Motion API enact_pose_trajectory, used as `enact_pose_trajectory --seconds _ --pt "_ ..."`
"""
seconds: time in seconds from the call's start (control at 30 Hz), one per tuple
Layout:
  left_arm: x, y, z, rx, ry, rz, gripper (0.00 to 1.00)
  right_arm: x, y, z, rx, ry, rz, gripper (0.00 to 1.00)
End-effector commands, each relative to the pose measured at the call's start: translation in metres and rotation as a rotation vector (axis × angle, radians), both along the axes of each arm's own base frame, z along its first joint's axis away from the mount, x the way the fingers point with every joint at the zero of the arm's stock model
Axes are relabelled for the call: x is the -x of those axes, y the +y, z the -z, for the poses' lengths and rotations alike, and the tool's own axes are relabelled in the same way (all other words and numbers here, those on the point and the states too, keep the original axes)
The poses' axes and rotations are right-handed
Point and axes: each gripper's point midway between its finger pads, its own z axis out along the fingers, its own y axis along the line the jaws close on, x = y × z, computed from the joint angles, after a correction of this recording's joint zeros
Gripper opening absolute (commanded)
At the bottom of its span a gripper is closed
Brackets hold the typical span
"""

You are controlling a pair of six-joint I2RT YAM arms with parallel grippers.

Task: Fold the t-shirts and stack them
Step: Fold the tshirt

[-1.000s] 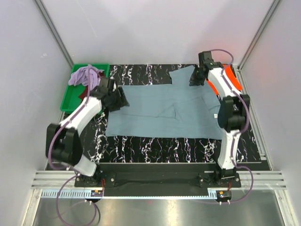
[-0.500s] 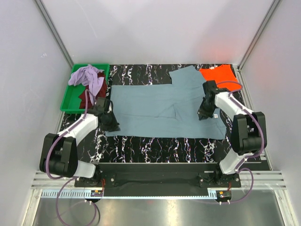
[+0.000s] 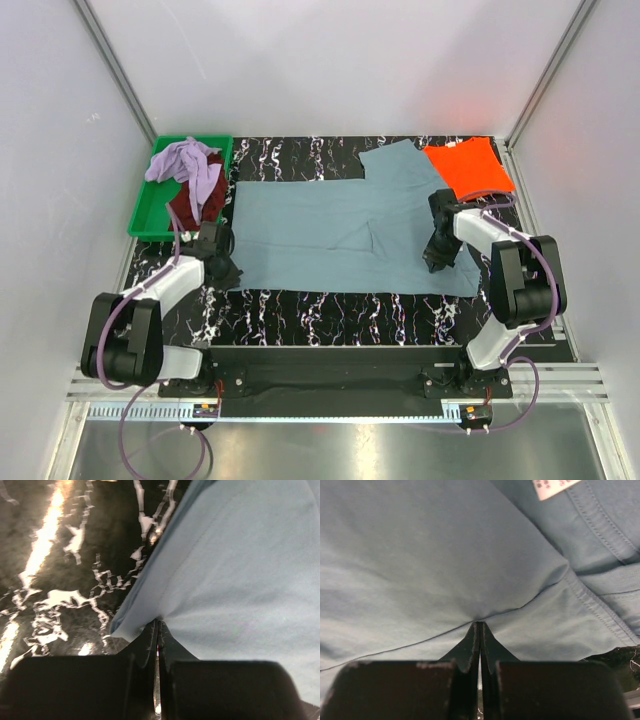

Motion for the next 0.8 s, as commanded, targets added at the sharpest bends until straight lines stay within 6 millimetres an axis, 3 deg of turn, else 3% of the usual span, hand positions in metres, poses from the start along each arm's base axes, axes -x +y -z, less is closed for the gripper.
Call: enact_pose_trajectory --seconds 0.0,0.17,0.33,0.63,0.77 --pt "0.012 0.024 0.006 -0.103 0.004 -0.079 0.00 0.002 -0.007 -0.001 0.035 -0.020 0.049 0.00" --pt "0.025 0.021 0.015 -0.071 0.028 -0.134 0.00 0.020 -0.011 0.007 0.051 0.011 0.105 0.00" --pt "0.024 0.014 0.015 -0.031 0.024 -0.134 0.00 0.032 -0.010 0.009 0.033 0.031 0.156 0.00" --pt "0.063 0.044 0.013 -0.153 0.074 -0.257 0.00 0.055 -0.013 0.011 0.036 0.032 0.189 0.00" --pt "0.076 0.059 -0.001 -0.203 0.028 -0.338 0.00 0.063 -0.015 0.008 0.037 0.025 0.193 0.00"
